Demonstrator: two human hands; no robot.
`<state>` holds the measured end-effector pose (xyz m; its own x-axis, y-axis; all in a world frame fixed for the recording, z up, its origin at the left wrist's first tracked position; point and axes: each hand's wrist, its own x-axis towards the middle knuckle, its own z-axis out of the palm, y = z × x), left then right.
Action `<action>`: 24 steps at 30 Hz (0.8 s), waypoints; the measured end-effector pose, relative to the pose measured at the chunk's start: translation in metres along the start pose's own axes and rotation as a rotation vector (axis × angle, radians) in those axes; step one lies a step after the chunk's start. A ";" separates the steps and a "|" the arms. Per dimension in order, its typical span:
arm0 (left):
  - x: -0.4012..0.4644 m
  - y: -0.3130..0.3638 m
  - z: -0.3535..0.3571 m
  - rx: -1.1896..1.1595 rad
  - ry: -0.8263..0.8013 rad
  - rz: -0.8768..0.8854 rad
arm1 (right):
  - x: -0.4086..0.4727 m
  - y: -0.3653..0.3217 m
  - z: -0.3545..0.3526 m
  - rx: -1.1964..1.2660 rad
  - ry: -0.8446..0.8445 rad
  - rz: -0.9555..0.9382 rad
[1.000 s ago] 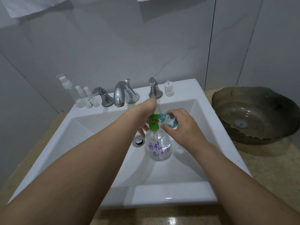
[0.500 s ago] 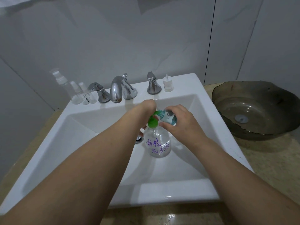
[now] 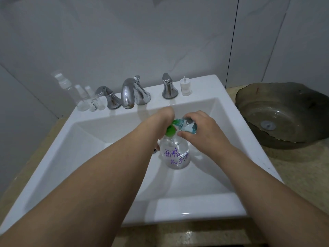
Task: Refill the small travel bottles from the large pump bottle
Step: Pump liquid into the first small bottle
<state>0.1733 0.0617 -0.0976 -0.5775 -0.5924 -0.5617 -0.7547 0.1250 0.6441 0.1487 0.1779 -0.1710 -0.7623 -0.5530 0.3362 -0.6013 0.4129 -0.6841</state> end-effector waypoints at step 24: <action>-0.005 -0.002 -0.001 -0.101 -0.042 0.014 | 0.001 0.001 0.000 0.002 0.022 0.001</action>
<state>0.1781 0.0641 -0.0953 -0.6021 -0.5572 -0.5718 -0.7121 0.0510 0.7002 0.1476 0.1772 -0.1712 -0.7679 -0.5364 0.3502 -0.6003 0.4118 -0.6856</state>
